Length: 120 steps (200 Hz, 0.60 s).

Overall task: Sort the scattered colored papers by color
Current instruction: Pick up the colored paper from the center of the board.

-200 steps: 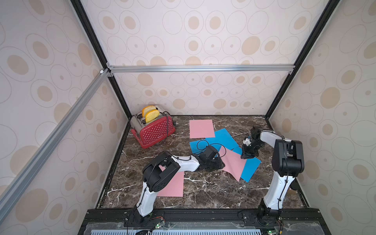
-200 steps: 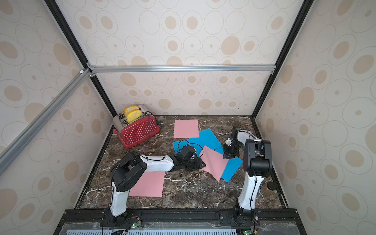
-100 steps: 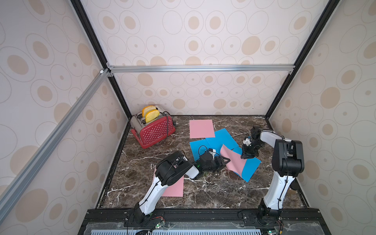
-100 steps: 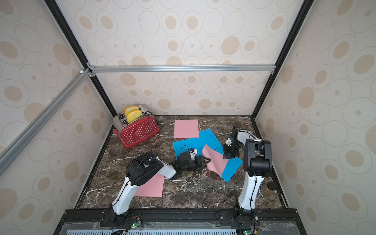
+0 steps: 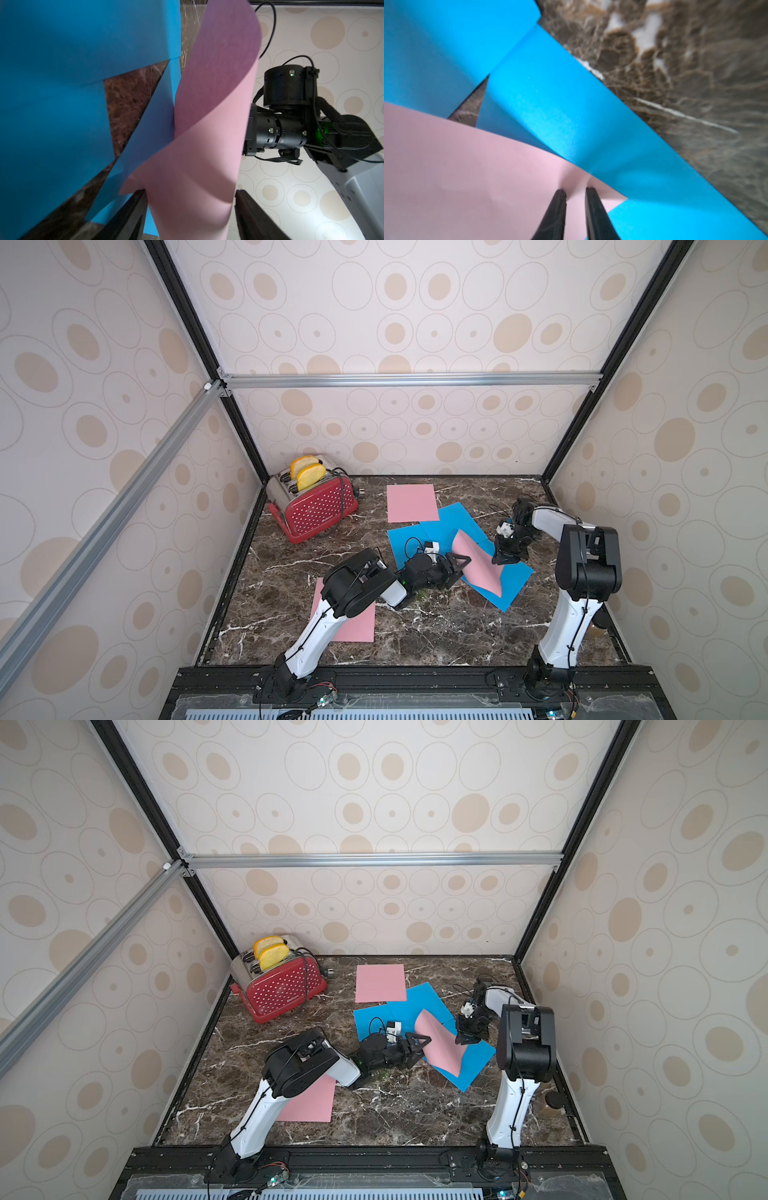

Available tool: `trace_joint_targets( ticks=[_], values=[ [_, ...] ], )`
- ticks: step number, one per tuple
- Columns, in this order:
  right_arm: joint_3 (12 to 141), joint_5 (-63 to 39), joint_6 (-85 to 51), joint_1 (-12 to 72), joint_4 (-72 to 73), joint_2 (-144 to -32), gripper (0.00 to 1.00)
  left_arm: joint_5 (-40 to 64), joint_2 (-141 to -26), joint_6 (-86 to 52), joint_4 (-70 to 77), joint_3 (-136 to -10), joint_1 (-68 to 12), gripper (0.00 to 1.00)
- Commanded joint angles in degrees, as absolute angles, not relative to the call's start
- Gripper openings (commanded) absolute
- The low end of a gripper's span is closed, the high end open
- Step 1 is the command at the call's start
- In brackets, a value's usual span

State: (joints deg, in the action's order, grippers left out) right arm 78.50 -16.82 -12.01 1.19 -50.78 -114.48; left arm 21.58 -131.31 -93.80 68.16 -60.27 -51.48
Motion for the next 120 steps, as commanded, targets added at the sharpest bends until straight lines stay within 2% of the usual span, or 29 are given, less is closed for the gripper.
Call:
trace_joint_targets(
  ticks=[1,77,96,120],
  values=[
    [77.91,-17.04,-12.03,1.11,-50.71,-117.44,0.22,22.78,-126.32,-90.16,69.09,-62.2,-51.11,0.73],
    [77.92,-16.94,-12.01,1.14,-50.63,-117.58,0.22,26.2,-123.07,-84.0,60.82,-65.92,-50.41,0.73],
    [77.91,-17.04,-12.04,1.1,-50.78,-117.65,0.22,26.39,-119.9,-77.35,50.3,-65.74,-50.36,0.73],
    [78.23,-17.0,-11.95,1.07,-50.88,-117.79,0.22,28.82,-124.41,-75.96,51.18,-66.85,-50.63,0.73]
  ],
)
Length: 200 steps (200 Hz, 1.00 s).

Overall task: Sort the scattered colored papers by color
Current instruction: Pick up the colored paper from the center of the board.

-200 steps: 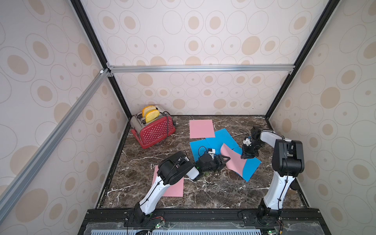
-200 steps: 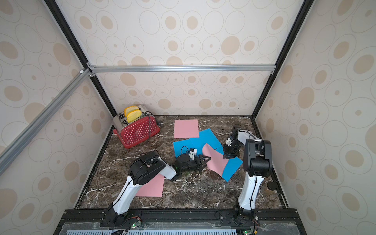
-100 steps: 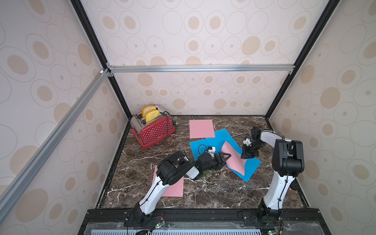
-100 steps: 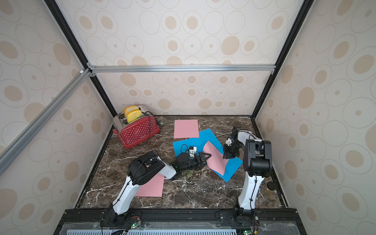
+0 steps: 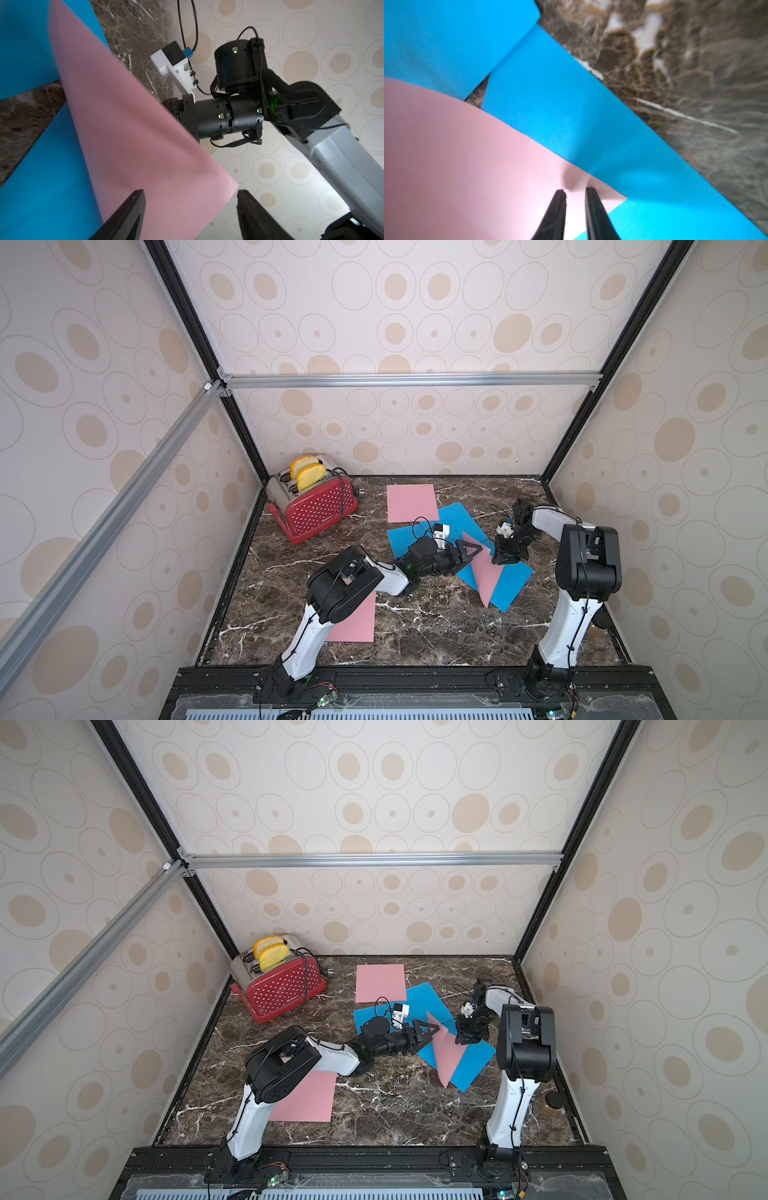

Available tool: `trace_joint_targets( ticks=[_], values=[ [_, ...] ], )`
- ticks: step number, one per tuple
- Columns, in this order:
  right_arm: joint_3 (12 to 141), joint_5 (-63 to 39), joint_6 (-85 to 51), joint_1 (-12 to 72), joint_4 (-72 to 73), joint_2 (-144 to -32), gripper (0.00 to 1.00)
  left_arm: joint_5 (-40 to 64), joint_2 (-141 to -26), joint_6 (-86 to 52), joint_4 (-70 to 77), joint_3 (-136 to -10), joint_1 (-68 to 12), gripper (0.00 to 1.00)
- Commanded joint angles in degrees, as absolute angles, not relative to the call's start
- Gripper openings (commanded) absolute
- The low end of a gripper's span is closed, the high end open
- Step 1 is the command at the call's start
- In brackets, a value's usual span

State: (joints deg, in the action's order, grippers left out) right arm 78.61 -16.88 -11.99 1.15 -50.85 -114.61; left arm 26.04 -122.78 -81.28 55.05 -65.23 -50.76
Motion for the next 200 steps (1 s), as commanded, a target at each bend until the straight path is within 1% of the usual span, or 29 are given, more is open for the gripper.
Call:
trace_joint_targets(
  ticks=[1,22,61,91,100,109,115,149,200],
  values=[
    [78.27,-16.98,-11.95,1.06,-50.88,-117.74,0.22,28.83,-124.61,-76.03,51.34,-66.83,-50.67,0.73],
    [77.91,-16.77,-11.82,1.13,-50.82,-117.45,0.22,28.97,-125.25,-74.01,48.81,-67.4,-50.45,0.73],
    [78.03,-17.04,-12.04,1.14,-50.64,-117.68,0.22,31.26,-122.1,-67.06,37.86,-69.42,-50.36,0.73],
    [77.88,-17.22,-12.0,1.13,-50.54,-117.66,0.22,31.29,-119.77,-63.76,33.18,-68.78,-49.78,0.74],
    [77.7,-17.38,-12.12,1.12,-50.45,-117.68,0.22,31.21,-119.38,-63.36,32.32,-68.58,-49.65,0.76],
    [77.7,-17.48,-12.08,1.08,-50.37,-117.56,0.22,31.11,-119.02,-63.2,32.17,-68.23,-49.36,0.84],
    [77.7,-17.53,-12.11,1.14,-50.27,-117.57,0.22,30.95,-118.65,-63.05,32.08,-67.96,-49.26,0.86],
    [77.91,-17.78,-12.22,1.08,-50.35,-117.75,0.22,30.45,-116.98,-61.02,29.77,-68.09,-48.88,0.82],
    [77.56,-17.96,-12.3,1.1,-50.18,-117.58,0.22,30.67,-117.37,-60.38,26.04,-70.05,-48.76,0.81]
  ],
)
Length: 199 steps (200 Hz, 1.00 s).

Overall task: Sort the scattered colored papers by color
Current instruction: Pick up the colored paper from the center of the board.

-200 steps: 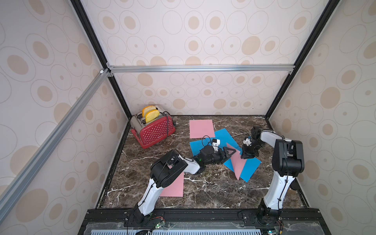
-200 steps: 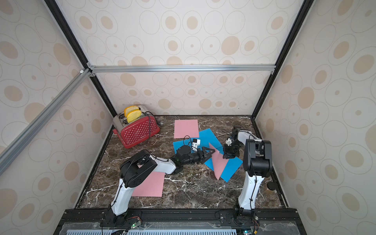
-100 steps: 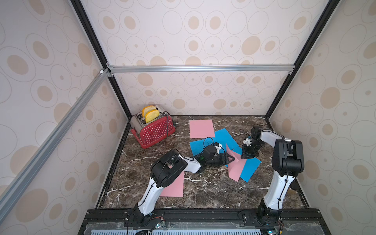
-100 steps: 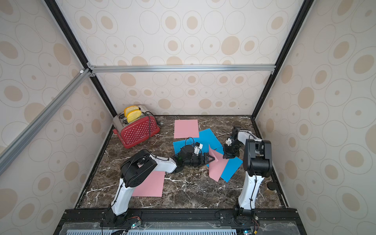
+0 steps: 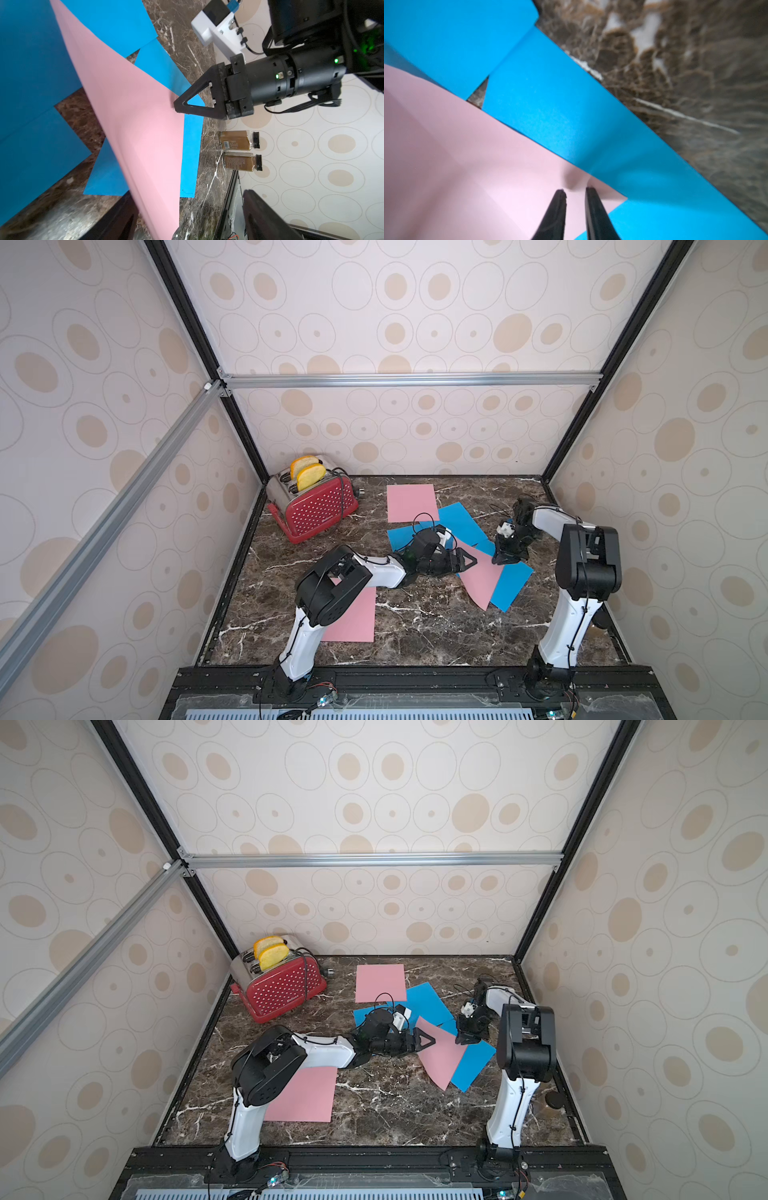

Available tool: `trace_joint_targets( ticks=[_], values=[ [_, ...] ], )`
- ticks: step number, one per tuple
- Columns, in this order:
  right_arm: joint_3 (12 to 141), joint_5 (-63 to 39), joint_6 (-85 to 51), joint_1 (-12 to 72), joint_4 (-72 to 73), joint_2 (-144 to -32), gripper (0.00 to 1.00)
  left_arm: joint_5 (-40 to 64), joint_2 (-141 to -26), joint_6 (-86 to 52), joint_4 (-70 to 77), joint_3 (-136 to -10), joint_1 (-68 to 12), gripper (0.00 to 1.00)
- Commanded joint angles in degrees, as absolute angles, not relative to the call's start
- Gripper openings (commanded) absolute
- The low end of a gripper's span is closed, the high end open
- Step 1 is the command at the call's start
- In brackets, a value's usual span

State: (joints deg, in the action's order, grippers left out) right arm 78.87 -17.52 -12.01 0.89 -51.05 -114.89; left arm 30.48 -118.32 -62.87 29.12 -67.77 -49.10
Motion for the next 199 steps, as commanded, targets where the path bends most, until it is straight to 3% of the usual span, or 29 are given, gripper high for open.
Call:
trace_joint_targets(
  ticks=[1,16,33,57,123,199],
  values=[
    [77.54,-18.03,-12.26,1.08,-50.18,-117.54,0.22,30.72,-117.4,-60.38,26.03,-70.05,-48.77,0.81],
    [77.59,-17.88,-12.2,1.14,-50.19,-117.58,0.22,30.63,-117.77,-60.38,25.75,-69.66,-48.78,0.76],
    [77.57,-17.95,-12.22,1.06,-50.19,-117.5,0.22,30.5,-117.54,-59.89,25.36,-69.17,-48.84,0.56],
    [77.93,-18.05,-12.22,1.13,-50.27,-117.68,0.22,30.68,-117.27,-58.02,22.19,-70.39,-48.69,0.41],
    [79.08,-17.48,-11.99,1.06,-51.15,-117.23,0.22,29.8,-115.89,-49.66,9.61,-76.56,-48.01,0.29],
    [78.4,-17.44,-12.03,1.14,-50.89,-116.59,0.22,29.53,-114.52,-46.1,4.55,-76.0,-47.18,0.3]
  ],
)
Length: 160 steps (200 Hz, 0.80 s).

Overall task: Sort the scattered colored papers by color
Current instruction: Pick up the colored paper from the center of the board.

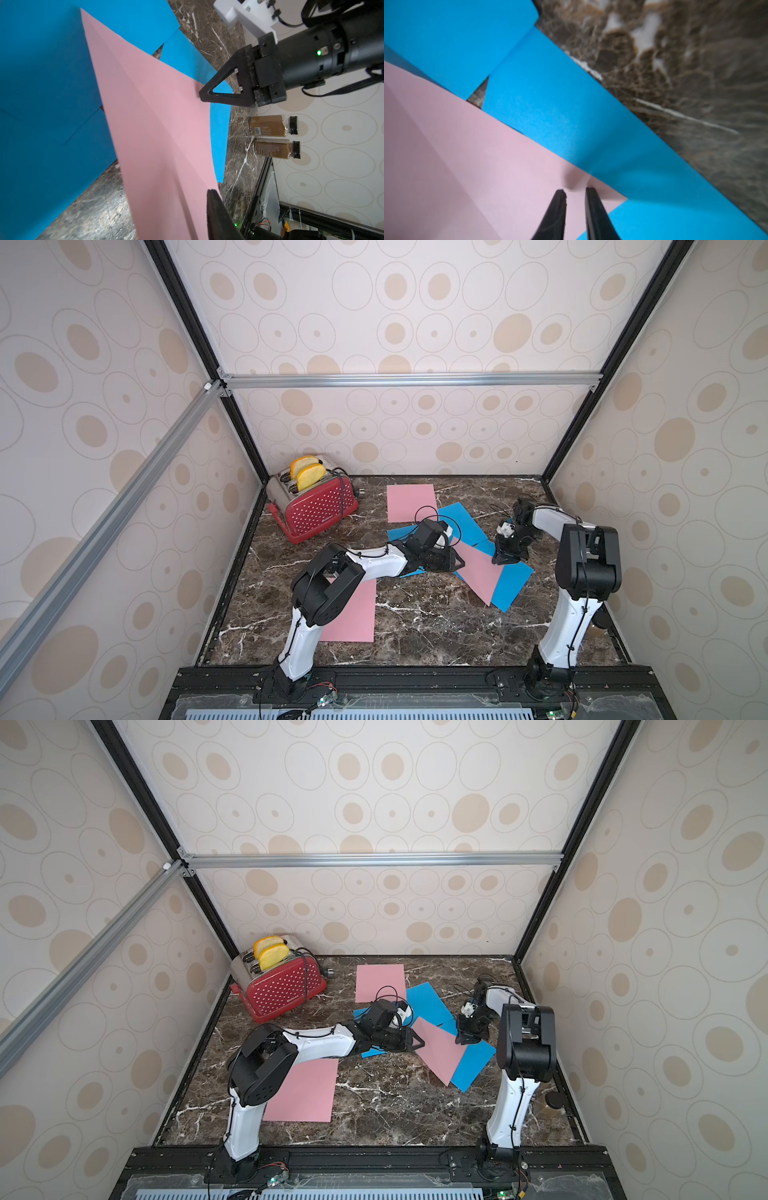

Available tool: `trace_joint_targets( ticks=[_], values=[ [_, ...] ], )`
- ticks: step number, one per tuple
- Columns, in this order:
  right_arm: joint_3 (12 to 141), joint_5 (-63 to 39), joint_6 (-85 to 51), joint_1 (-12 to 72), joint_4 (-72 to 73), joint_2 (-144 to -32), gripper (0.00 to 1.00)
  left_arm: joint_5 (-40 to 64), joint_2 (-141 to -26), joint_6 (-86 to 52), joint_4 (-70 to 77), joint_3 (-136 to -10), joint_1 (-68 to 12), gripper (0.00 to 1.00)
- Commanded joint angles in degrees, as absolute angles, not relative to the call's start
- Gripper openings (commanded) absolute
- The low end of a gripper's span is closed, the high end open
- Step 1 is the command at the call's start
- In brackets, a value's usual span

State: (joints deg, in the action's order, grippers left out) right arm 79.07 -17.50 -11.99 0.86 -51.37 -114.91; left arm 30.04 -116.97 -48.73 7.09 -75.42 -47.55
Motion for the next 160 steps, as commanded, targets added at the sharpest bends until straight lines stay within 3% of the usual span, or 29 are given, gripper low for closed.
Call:
trace_joint_targets(
  ticks=[1,24,46,116,129,142,160],
  values=[
    [78.4,-17.47,-12.04,1.14,-50.89,-116.65,0.22,29.53,-114.52,-46.08,4.52,-75.97,-47.19,0.3],
    [78.83,-17.59,-11.97,1.13,-51.14,-116.89,0.22,28.94,-114.52,-45.73,3.75,-76.15,-46.97,0.26],
    [79.07,-17.58,-11.95,1.11,-51.15,-116.61,0.23,28.66,-114.83,-45.27,2.87,-76.94,-46.85,0.0],
    [83.2,-18.5,-11.91,1.13,-53.67,-112.67,0.28,28.17,-111.93,-42.1,-3.09,-81.46,-45.4,0.0],
    [84.26,-19.91,-12.0,1.2,-54.07,-111.23,0.33,27.69,-110.19,-41.11,-5.15,-82.0,-44.92,0.0],
    [85.06,-20.99,-12.04,1.28,-54.28,-109.34,0.48,26.83,-108.12,-39.91,-7.65,-82.35,-44.36,0.0],
    [85.98,-22.35,-11.72,1.3,-54.77,-106.39,0.59,24.96,-104.88,-38.33,-11.41,-81.99,-43.69,0.0]
  ],
)
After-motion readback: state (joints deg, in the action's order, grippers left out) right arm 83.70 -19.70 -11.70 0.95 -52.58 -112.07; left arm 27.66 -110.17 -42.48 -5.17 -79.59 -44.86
